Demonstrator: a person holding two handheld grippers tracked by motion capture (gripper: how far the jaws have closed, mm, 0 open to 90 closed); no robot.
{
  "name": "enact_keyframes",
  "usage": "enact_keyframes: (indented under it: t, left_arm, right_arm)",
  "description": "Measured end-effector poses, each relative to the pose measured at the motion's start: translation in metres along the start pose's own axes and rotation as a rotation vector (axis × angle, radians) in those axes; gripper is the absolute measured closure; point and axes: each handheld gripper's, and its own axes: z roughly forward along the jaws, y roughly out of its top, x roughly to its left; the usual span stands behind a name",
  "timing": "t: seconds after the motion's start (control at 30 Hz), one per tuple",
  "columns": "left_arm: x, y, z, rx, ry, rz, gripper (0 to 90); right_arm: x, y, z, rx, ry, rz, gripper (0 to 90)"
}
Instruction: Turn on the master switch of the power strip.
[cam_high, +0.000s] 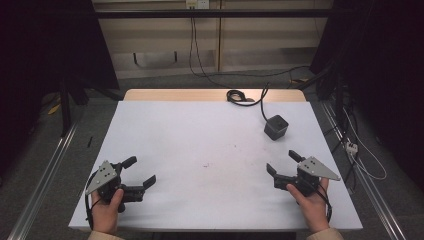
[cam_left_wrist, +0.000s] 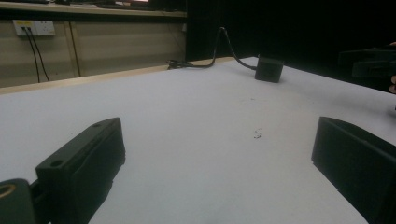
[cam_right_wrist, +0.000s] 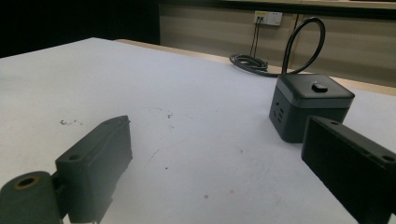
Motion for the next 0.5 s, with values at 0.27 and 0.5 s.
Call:
enact_keyframes:
  t: [0.27,0.5]
  left_arm:
    - [-0.001,0.000,0.000,0.001,-0.001,-0.004,2.4]
    - [-0.001,0.000,-0.001,-0.003,0.000,-0.006,2.5]
  right_arm:
    - [-0.008,0.005,0.008,0.007,-0.022,0.005,7.9]
    - [-0.014,0.009,0.014,0.011,-0.041,0.010,7.9]
